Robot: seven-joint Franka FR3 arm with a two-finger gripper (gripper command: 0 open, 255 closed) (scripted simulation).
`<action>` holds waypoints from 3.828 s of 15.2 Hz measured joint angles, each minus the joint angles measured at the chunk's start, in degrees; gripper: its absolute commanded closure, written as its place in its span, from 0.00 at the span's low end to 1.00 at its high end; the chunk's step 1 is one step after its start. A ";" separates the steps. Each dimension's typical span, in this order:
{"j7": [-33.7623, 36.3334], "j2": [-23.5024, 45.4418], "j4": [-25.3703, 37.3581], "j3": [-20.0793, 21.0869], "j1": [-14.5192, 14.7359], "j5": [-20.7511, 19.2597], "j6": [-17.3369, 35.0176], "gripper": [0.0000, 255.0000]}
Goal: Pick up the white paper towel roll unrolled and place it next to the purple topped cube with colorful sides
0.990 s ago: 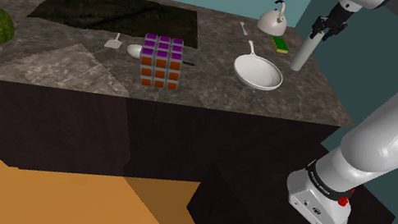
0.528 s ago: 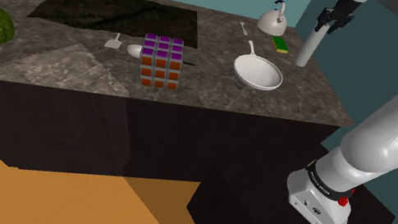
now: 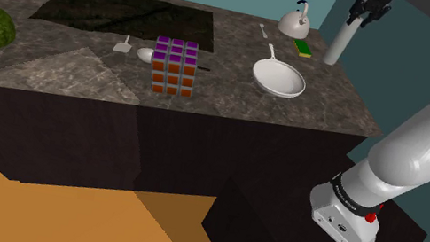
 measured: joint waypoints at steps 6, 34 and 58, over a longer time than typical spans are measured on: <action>0.63 -0.57 4.08 -0.14 -0.02 -0.64 -4.51 1.00; 0.25 6.14 33.81 -1.14 -4.02 3.39 -28.77 1.00; 36.23 -18.89 8.39 17.97 15.65 -15.06 -25.22 1.00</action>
